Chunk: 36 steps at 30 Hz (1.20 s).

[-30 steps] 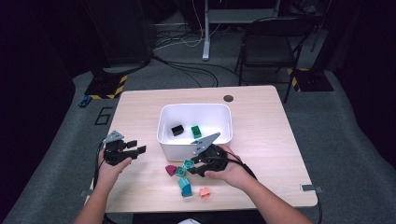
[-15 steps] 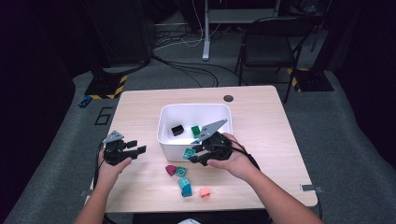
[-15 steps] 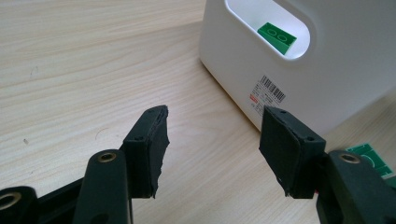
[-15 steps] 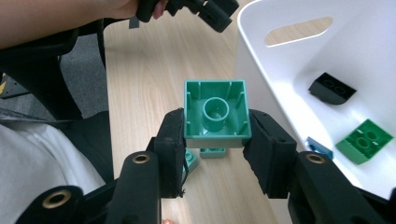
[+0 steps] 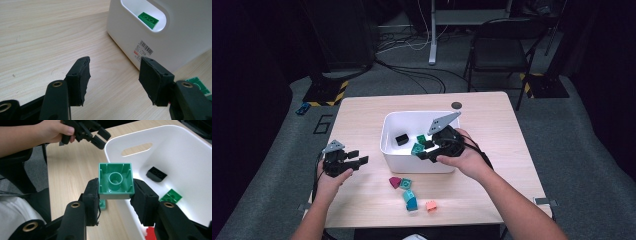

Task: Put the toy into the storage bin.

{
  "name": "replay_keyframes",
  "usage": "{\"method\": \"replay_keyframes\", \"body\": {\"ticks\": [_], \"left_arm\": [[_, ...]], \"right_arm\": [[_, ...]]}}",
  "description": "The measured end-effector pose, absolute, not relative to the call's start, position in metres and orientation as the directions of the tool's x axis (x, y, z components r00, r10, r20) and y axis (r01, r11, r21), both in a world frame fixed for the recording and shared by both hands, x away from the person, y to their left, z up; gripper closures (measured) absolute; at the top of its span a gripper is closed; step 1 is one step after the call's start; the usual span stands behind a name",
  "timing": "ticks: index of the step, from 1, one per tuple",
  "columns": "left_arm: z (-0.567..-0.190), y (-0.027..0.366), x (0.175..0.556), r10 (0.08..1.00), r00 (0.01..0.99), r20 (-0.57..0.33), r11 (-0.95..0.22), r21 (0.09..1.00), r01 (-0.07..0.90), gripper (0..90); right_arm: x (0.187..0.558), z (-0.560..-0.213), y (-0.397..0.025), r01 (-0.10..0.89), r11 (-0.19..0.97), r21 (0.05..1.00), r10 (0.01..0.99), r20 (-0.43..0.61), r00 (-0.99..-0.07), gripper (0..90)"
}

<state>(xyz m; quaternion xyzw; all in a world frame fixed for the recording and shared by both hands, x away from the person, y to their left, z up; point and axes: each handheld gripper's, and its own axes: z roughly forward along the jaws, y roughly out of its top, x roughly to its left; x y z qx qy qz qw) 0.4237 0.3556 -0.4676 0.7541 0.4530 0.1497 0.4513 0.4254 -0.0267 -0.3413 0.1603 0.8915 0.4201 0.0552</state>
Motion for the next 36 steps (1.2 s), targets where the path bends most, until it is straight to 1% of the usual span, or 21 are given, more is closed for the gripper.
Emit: {"method": "replay_keyframes", "body": {"ticks": [8, 16, 24, 36], "left_arm": [[-0.468, 0.356, 0.424, 0.817, 0.546, -0.184, -0.182, 0.816, 0.548, 41.6], [-0.467, 0.355, 0.424, 0.818, 0.545, -0.184, -0.181, 0.817, 0.547, 41.6], [-0.467, 0.356, 0.424, 0.816, 0.547, -0.185, -0.181, 0.817, 0.547, 41.6], [-0.467, 0.356, 0.424, 0.815, 0.549, -0.187, -0.181, 0.817, 0.547, 41.6]], "right_arm": [[0.444, -0.331, -0.029, 0.24, 0.591, 0.77, 0.364, 0.01, -0.931, 58.6], [0.461, -0.329, -0.024, 0.26, 0.586, 0.768, 0.393, 0.011, -0.92, 58.6], [0.478, -0.334, -0.011, 0.266, 0.585, 0.766, 0.405, 0.008, -0.914, 58.6], [0.501, -0.351, 0.012, 0.274, 0.599, 0.753, 0.41, 0.005, -0.912, 58.6]]}}
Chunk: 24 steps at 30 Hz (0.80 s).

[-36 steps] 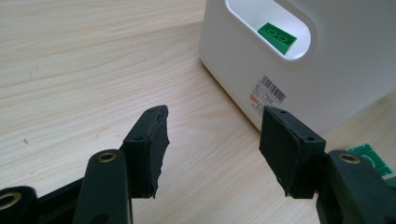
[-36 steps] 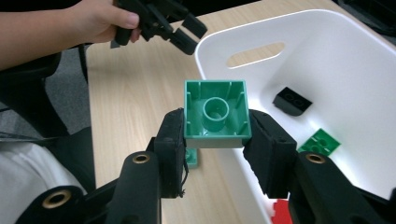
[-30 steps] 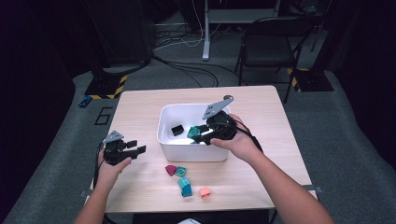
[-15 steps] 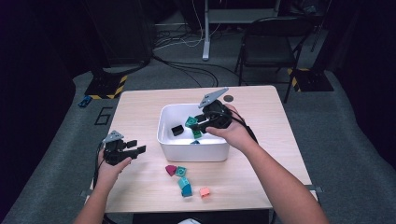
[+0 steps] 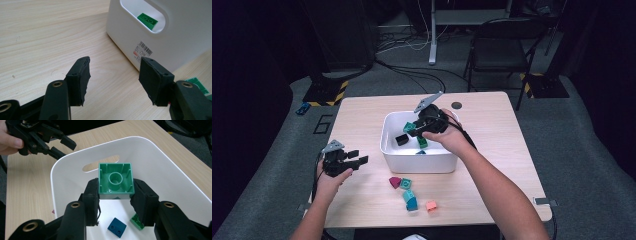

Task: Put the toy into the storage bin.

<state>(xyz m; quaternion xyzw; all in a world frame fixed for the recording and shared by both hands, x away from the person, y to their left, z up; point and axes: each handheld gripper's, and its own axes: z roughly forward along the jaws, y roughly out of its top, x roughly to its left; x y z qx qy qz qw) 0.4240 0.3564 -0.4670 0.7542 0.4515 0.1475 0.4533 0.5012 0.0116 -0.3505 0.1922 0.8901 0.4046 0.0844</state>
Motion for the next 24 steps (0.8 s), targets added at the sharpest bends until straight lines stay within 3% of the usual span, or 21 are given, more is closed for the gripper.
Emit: {"method": "replay_keyframes", "body": {"ticks": [24], "left_arm": [[-0.468, 0.356, 0.425, 0.812, 0.551, -0.19, -0.181, 0.817, 0.547, 41.6]], "right_arm": [[0.539, -0.383, 0.042, 0.309, 0.63, 0.713, 0.424, 0.018, -0.905, 58.5]]}}
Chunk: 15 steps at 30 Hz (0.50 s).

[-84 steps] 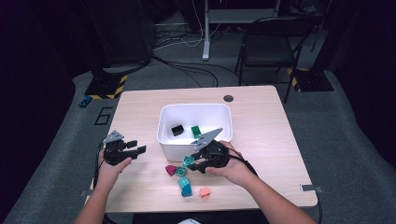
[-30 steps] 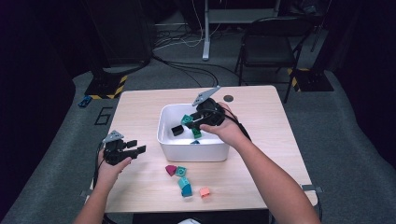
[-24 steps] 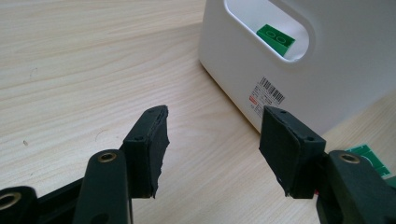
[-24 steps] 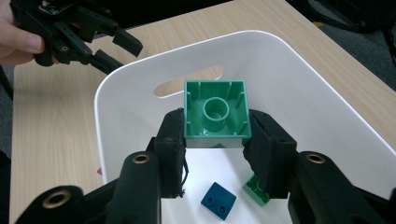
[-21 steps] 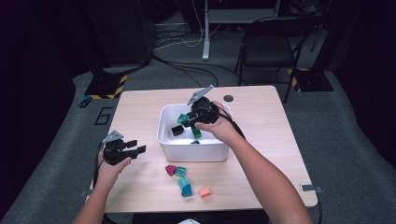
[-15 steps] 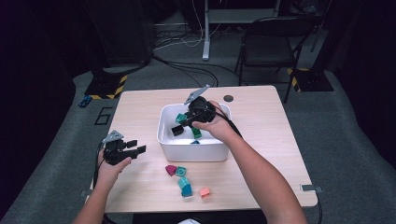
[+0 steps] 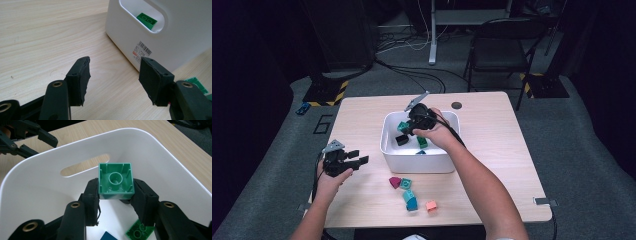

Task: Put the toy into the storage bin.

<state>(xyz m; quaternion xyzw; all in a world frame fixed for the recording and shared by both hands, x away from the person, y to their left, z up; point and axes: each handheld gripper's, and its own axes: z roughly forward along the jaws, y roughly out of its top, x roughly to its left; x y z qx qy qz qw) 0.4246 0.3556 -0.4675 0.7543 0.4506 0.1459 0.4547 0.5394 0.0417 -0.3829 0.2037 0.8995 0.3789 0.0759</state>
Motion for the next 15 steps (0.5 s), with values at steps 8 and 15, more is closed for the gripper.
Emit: {"method": "replay_keyframes", "body": {"ticks": [8, 15], "left_arm": [[-0.4672, 0.356, 0.4245, 0.811, 0.553, -0.189, -0.183, 0.816, 0.549, 41.6], [-0.4675, 0.3557, 0.4244, 0.813, 0.551, -0.188, -0.181, 0.818, 0.546, 41.6]], "right_arm": [[0.5434, -0.3911, 0.0452, 0.331, 0.644, 0.69, 0.44, 0.02, -0.898, 56.2], [0.5386, -0.3851, 0.0418, 0.328, 0.645, 0.691, 0.437, 0.019, -0.899, 54.5]]}}
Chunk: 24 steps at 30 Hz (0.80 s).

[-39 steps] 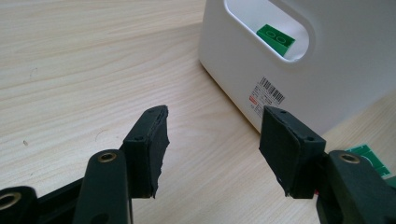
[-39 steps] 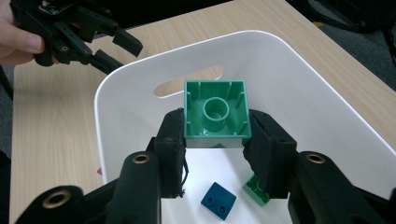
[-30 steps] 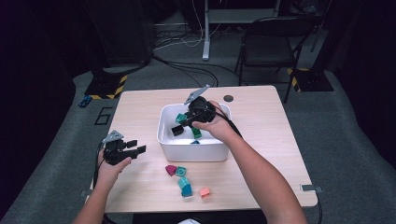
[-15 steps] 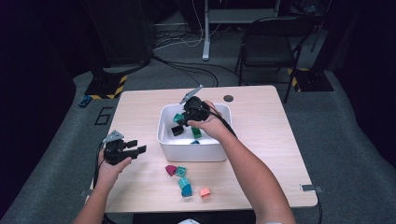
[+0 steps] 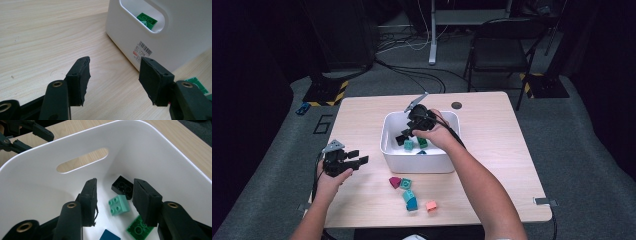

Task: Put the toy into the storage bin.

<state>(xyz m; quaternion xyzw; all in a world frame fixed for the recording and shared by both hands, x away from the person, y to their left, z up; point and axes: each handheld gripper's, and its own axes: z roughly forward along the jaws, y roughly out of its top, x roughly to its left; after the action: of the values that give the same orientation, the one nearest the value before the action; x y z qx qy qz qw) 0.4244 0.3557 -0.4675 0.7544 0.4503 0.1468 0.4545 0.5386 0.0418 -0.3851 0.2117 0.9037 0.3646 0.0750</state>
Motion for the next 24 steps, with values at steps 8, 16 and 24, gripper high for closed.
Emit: {"method": "replay_keyframes", "body": {"ticks": [8, 16, 24], "left_arm": [[-0.469, 0.355, 0.425, 0.815, 0.551, -0.18, -0.191, 0.815, 0.548, 41.6], [-0.469, 0.355, 0.424, 0.818, 0.546, -0.183, -0.187, 0.812, 0.552, 41.6], [-0.469, 0.354, 0.424, 0.818, 0.546, -0.181, -0.189, 0.812, 0.552, 41.6]], "right_arm": [[0.525, -0.367, 0.026, 0.316, 0.636, 0.704, 0.442, 0.003, -0.897, 54.3], [0.502, -0.344, 0.005, 0.279, 0.622, 0.731, 0.423, -0.014, -0.906, 54.3], [0.472, -0.326, -0.012, 0.239, 0.593, 0.769, 0.394, -0.018, -0.919, 54.3]]}}
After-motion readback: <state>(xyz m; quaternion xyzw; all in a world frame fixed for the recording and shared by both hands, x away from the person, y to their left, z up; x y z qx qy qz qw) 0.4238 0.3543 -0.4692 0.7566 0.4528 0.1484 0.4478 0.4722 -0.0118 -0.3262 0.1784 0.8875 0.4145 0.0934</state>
